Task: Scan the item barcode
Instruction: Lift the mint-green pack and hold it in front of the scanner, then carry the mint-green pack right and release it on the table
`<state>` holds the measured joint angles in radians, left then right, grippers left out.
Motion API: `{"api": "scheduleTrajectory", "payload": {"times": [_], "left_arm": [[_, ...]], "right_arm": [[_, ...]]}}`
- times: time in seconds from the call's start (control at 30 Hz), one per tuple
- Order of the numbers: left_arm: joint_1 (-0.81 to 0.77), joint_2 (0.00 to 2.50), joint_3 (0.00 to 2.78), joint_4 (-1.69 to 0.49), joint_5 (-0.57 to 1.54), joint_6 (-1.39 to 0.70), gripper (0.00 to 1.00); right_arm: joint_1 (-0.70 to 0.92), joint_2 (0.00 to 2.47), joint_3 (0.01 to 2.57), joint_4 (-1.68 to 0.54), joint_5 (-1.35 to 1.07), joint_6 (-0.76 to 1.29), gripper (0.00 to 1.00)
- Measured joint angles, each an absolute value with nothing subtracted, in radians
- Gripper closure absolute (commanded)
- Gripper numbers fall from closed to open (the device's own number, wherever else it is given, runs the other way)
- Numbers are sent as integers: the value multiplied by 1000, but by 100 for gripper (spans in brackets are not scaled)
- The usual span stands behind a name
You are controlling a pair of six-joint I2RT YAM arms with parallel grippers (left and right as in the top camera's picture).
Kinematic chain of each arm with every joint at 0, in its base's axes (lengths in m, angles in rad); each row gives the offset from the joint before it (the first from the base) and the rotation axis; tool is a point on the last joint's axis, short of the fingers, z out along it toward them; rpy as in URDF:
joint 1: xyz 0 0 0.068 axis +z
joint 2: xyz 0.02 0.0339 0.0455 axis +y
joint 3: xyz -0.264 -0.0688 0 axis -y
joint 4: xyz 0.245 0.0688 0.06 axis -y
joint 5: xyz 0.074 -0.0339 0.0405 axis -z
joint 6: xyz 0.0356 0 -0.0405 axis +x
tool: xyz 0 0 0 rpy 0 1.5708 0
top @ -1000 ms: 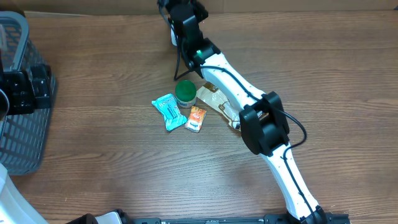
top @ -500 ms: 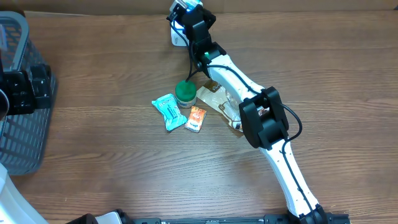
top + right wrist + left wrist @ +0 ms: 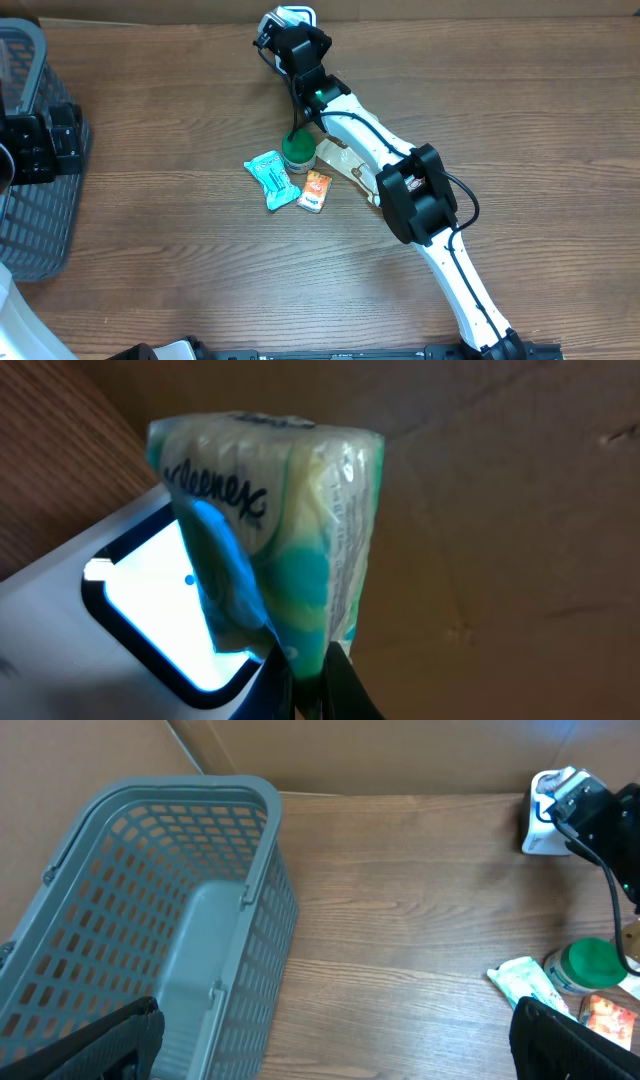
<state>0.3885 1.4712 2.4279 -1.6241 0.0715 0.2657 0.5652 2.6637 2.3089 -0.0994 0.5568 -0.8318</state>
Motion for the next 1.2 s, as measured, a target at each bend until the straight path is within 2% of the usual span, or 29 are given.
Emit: {"api": "scheduleTrajectory", "payload": {"times": [0.27,0.47,0.63,0.77,0.87,0.97,1.2], "left_arm": [[389,1471,2428,-1624,72,266,0],[389,1472,2428,-1624,72,266,1],[389,1472,2428,-1624,72,266,0],[389,1471,2428,-1624,72,266,0],[389,1472,2428,-1624,72,266,1],[389,1472,2428,-1624,72,266,0],[389,1472,2428,-1624,72,266,1]], "right_arm": [[562,2415,2300,-477,446,-556,96],[530,2034,2308,-937,146,-194,96],[418,1851,2319,-1276,-3,37,96],[272,1823,2321,-1517,-87,154,96],[155,1839,2272,-1584,-132,192,96],[66,1844,2180,-1560,-153,211,96],[-134,1855,1787,-1361,-234,231,96]]}}
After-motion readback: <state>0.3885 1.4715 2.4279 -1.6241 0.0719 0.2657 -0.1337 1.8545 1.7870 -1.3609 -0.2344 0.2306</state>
